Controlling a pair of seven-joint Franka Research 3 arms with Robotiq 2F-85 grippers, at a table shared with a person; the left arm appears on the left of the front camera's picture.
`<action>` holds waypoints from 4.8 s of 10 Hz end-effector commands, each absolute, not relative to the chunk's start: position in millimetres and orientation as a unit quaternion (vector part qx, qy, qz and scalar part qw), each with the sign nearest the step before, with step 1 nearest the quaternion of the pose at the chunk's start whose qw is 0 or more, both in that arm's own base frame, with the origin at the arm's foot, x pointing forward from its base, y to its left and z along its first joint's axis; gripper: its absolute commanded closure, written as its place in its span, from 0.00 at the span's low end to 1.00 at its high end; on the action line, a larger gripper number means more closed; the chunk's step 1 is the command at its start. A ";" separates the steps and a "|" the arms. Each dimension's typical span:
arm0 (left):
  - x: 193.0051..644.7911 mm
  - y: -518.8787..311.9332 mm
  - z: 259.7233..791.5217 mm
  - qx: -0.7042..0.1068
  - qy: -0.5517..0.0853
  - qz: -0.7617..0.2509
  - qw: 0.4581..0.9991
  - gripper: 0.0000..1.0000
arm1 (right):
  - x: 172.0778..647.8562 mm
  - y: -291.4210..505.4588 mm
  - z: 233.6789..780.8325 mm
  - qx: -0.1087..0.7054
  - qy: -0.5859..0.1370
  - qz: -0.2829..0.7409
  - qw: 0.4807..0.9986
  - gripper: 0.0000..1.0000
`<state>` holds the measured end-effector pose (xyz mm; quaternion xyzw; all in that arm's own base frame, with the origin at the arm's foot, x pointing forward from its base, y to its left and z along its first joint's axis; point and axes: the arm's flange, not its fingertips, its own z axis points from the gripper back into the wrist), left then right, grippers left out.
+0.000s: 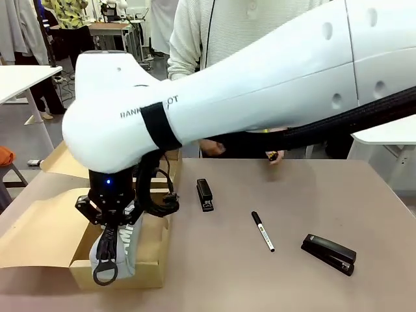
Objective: Place items inside the box.
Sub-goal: Pick up a Pencil pouch or Stapler and place it inside the Mailer Box closest to the robot.
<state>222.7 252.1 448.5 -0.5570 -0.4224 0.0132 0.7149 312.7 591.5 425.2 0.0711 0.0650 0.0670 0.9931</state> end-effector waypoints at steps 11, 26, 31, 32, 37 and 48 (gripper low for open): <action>223.3 251.8 450.8 -0.558 -0.435 0.006 0.707 0.00 | 363.2 597.9 390.1 0.069 0.085 0.087 0.990 0.92; 223.3 251.8 450.8 -0.558 -0.435 0.006 0.707 0.00 | 366.7 589.0 375.1 0.069 0.108 0.083 0.988 0.00; 223.3 251.8 450.8 -0.558 -0.435 0.006 0.707 0.00 | 322.8 462.6 471.6 0.078 0.148 0.171 0.971 0.00; 223.3 251.8 450.8 -0.558 -0.435 0.006 0.707 0.00 | 308.1 418.0 486.5 0.099 0.120 0.189 0.970 0.00; 223.3 251.8 450.8 -0.558 -0.435 0.006 0.707 0.00 | 322.1 438.4 494.9 0.089 0.116 0.156 0.977 0.00; 223.3 251.8 450.8 -0.558 -0.435 0.006 0.707 0.00 | 307.5 -49.5 409.6 0.684 -0.013 -0.061 0.727 0.00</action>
